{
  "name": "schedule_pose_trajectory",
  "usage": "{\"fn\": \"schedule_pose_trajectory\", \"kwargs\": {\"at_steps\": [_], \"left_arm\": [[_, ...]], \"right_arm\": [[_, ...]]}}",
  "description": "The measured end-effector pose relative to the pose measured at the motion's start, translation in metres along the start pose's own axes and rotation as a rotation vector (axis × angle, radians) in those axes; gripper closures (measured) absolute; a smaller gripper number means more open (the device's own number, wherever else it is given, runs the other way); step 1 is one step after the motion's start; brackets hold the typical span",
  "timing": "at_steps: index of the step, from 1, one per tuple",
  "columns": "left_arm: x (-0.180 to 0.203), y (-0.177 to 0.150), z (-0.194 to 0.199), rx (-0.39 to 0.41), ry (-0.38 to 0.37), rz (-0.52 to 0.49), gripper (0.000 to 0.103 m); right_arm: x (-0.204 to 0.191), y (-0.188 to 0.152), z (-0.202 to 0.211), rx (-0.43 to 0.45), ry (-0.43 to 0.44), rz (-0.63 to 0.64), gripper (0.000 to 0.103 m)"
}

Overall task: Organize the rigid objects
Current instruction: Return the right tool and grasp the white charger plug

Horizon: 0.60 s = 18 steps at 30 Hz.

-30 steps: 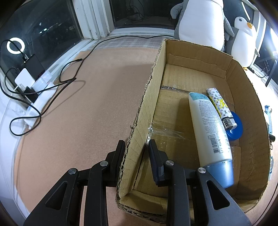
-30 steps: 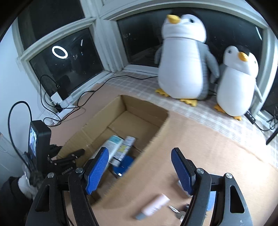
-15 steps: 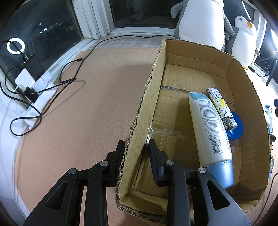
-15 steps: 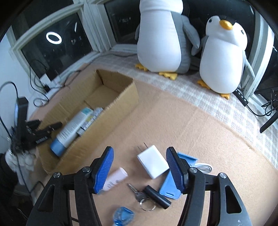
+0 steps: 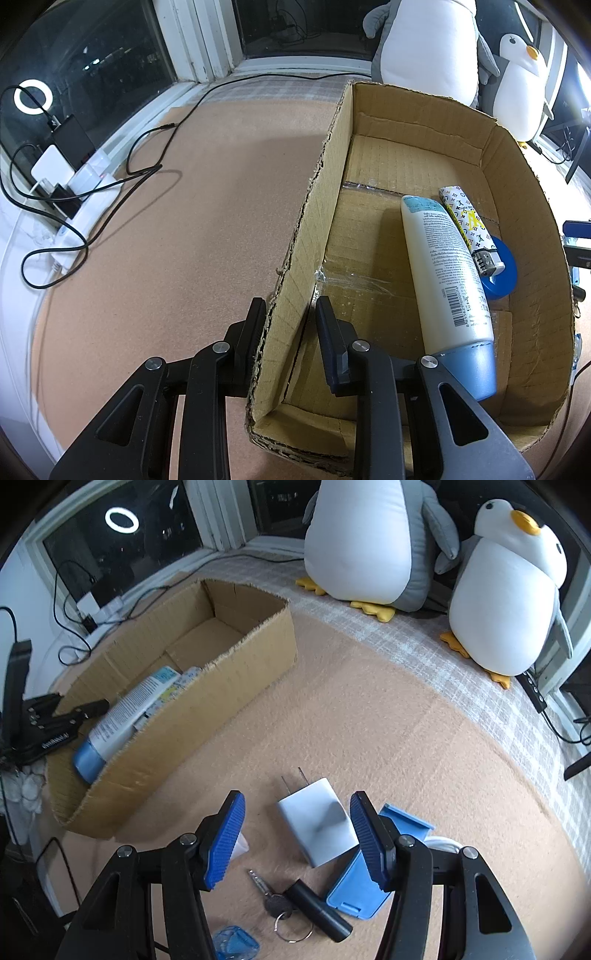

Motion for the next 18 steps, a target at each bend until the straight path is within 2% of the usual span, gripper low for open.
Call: {"fn": "schedule_pose_trajectory", "kwargs": {"at_steps": [5, 7, 9, 15, 18], "left_arm": [[0.0, 0.0, 0.0, 0.0, 0.0, 0.0, 0.077], [0.0, 0.0, 0.0, 0.0, 0.0, 0.0, 0.077], [0.0, 0.0, 0.0, 0.0, 0.001, 0.0, 0.077], [0.0, 0.0, 0.0, 0.0, 0.001, 0.001, 0.077], [0.0, 0.0, 0.0, 0.0, 0.0, 0.001, 0.077]], "right_arm": [[0.003, -0.004, -0.011, -0.039, -0.003, 0.015, 0.049], [0.005, -0.005, -0.013, -0.044, -0.005, 0.012, 0.053], [0.007, -0.005, -0.014, -0.049, -0.002, 0.003, 0.061], [0.007, -0.013, -0.021, -0.081, -0.015, 0.012, 0.07], [0.007, -0.014, -0.022, -0.077, -0.029, 0.008, 0.07]]}}
Point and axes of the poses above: each gripper's, at about its wrist camera, not at the fingertips, and z roughly against the way its jaws point, x to its right, y to its top, the point moved 6 cm from there along -z, roughly the way its jaws point, and after that the axes turned 1 degree about x, right-handed, at the moved point
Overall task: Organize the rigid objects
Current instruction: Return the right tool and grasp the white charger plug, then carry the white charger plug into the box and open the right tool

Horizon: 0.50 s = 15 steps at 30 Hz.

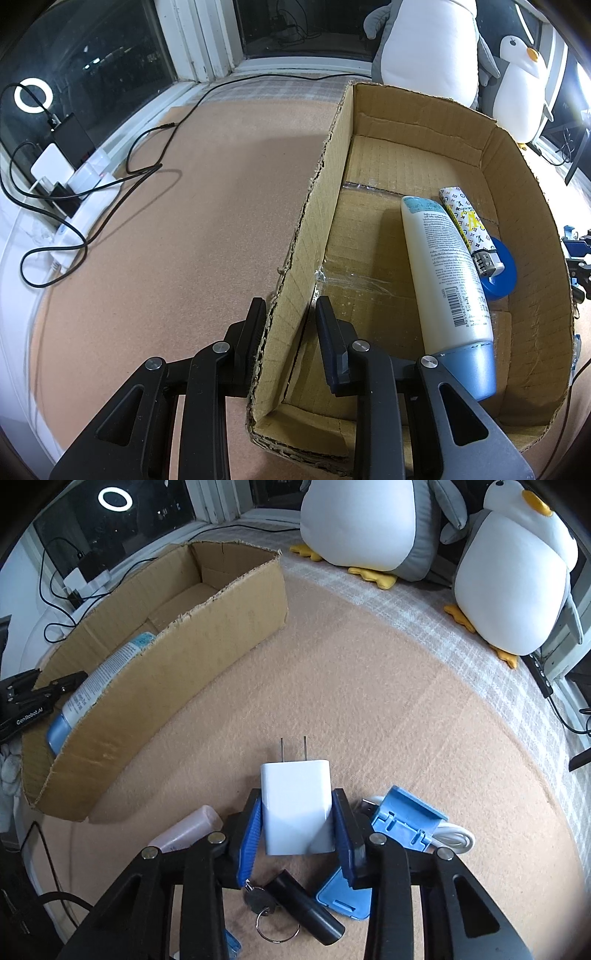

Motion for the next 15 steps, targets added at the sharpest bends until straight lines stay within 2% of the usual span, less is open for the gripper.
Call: {"fn": "schedule_pose_trajectory", "kwargs": {"at_steps": [9, 15], "left_arm": [[0.0, -0.001, -0.001, 0.001, -0.004, 0.001, 0.077], [0.0, -0.001, -0.001, 0.001, -0.004, 0.002, 0.077]], "right_arm": [[-0.001, 0.0, 0.002, 0.026, -0.023, -0.045, 0.071], [-0.003, 0.005, 0.018, 0.069, -0.028, -0.079, 0.071]]}}
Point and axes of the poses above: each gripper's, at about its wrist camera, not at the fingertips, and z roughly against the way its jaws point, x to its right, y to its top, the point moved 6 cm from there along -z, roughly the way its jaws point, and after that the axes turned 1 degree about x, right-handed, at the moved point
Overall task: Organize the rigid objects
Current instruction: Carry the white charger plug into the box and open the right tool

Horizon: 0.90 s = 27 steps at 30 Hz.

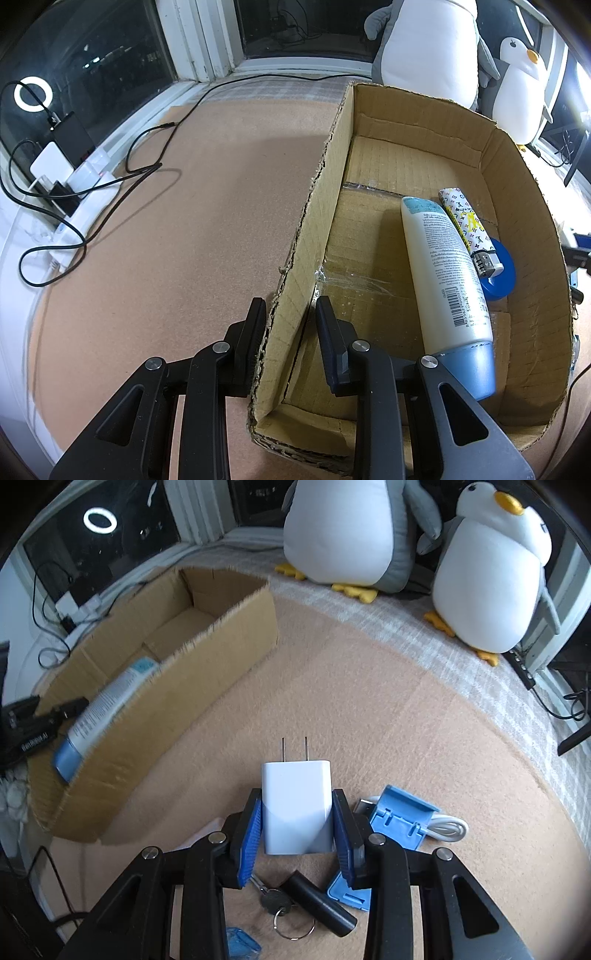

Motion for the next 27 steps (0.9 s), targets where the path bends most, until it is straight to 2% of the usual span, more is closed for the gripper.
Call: {"fn": "schedule_pose_trajectory", "kwargs": {"at_steps": [13, 27], "left_arm": [[0.0, 0.0, 0.0, 0.0, -0.003, 0.002, 0.077], [0.003, 0.0, 0.0, 0.003, -0.008, 0.005, 0.077]], "right_arm": [[-0.037, 0.055, 0.05, 0.164, 0.04, -0.025, 0.071], [-0.079, 0.092, 0.032, 0.209, 0.037, -0.045, 0.071]]}}
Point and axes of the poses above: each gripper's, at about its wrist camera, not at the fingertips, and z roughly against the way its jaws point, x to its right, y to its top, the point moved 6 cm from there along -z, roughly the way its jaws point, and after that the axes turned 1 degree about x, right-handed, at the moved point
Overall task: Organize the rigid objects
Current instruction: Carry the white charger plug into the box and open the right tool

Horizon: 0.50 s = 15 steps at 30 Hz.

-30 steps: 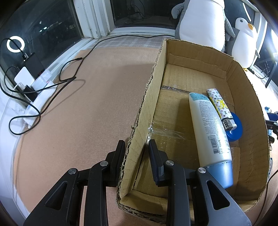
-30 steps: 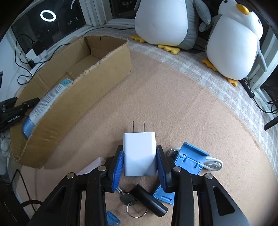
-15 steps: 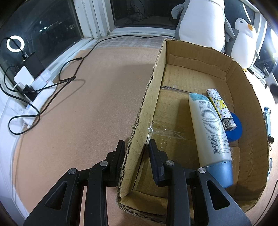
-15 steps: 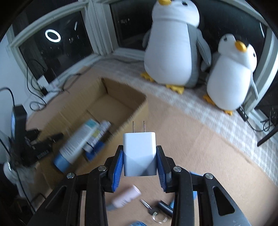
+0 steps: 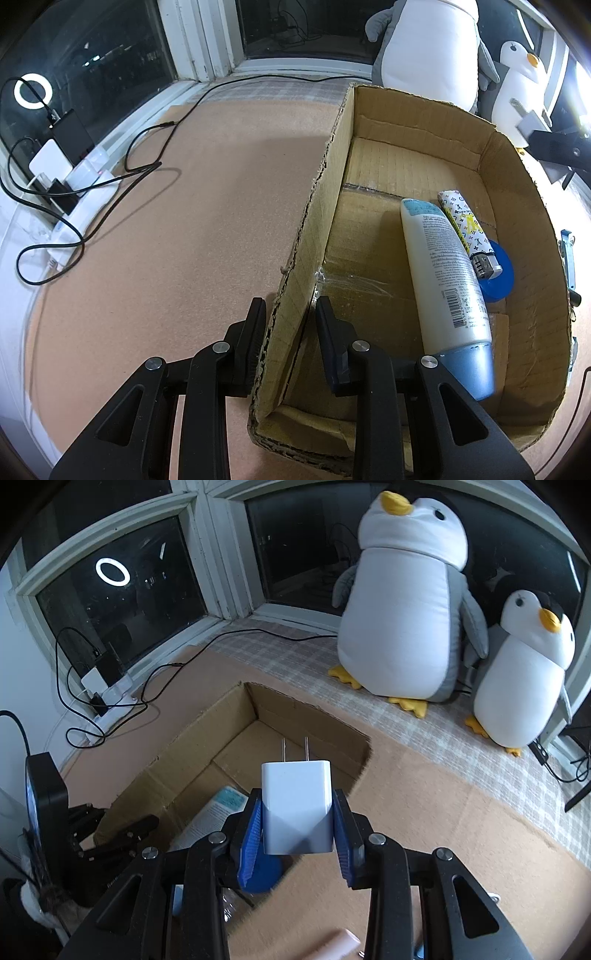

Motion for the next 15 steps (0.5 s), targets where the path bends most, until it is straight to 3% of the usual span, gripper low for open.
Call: {"fn": "schedule_pose_trajectory", "kwargs": {"at_steps": [15], "left_arm": [[0.0, 0.0, 0.0, 0.0, -0.001, 0.0, 0.077]], "right_arm": [[-0.015, 0.004, -0.034, -0.031, -0.027, 0.04, 0.071]]}}
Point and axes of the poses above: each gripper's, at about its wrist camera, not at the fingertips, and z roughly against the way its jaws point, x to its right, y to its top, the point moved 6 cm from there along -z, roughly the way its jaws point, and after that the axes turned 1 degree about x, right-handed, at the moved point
